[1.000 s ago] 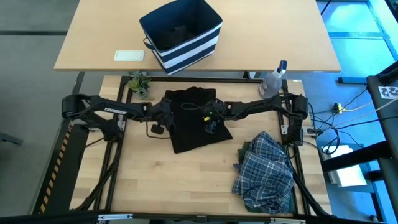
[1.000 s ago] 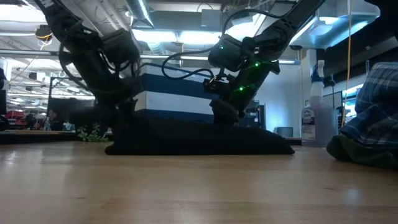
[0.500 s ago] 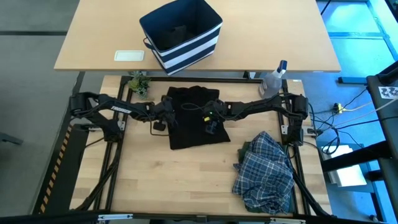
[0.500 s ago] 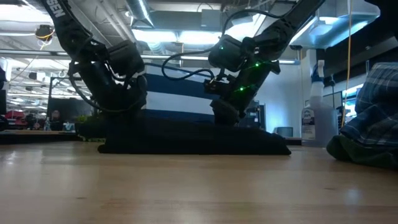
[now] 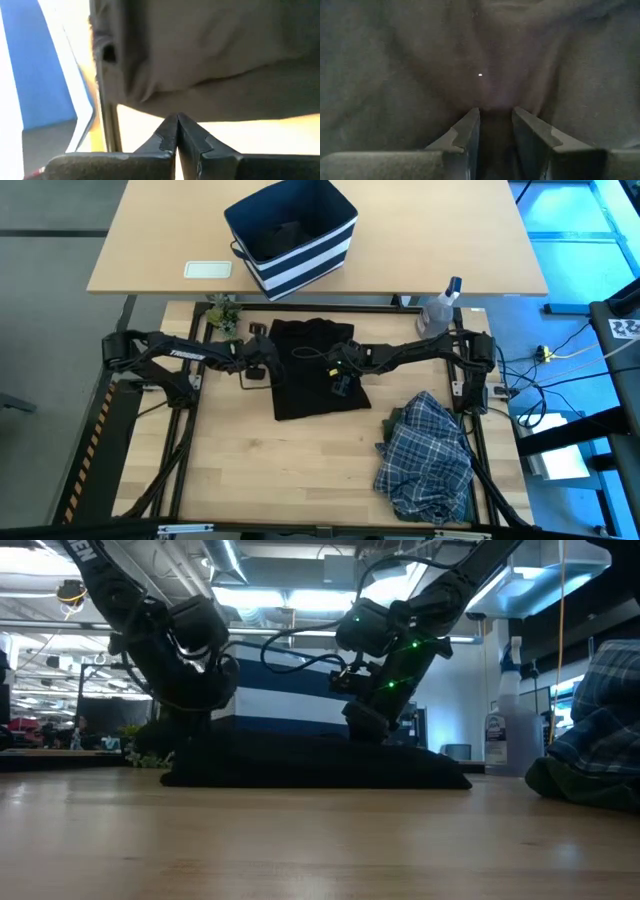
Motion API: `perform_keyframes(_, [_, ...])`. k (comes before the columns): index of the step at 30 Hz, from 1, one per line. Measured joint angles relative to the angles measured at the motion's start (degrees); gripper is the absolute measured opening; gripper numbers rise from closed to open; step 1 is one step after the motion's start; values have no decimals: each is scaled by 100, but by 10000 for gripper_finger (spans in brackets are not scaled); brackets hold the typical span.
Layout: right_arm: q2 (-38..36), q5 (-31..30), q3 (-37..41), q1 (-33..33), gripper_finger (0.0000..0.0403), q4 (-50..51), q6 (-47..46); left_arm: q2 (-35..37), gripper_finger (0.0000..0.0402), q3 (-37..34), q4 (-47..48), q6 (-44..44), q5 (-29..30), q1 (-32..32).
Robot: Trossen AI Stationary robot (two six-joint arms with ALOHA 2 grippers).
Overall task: Fold Laundry from Bin
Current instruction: Fold the black shirt
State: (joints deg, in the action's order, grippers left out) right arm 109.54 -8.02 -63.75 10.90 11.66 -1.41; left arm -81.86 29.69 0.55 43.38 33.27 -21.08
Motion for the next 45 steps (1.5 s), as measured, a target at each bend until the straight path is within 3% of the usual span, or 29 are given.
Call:
perform_keyframes(2, [-6,-50,0,-5,115,1,-23,103,1,0,-2,-200,-17,-22])
perform_keyframes(6, [-194,-87,0,-5,115,13,-35,584,0,0,-8,-573,-911,192])
perform_keyframes(13, [-730,-100,-11,-5,115,56,-2,1712,17,0,414,-1590,-1927,775])
perform_keyframes(22, [-1330,-42,-13,-444,115,608,-47,1960,89,-138,1162,-4441,-3203,1538])
perform_keyframes(27, [-1463,-36,47,-865,115,971,-209,1971,130,-627,996,-5558,-3240,1893])
perform_keyframes(34, [-2309,444,1128,-1017,115,346,-856,1976,155,-1444,-718,-6870,-3427,2303])
perform_keyframes(39, [-2980,804,2116,-879,115,-104,-1505,1913,156,-1713,-1160,-7286,-3069,2717])
perform_keyframes(45, [-2929,1803,2592,-623,131,70,-1816,1680,157,-1740,-1679,-7471,-2595,3033])
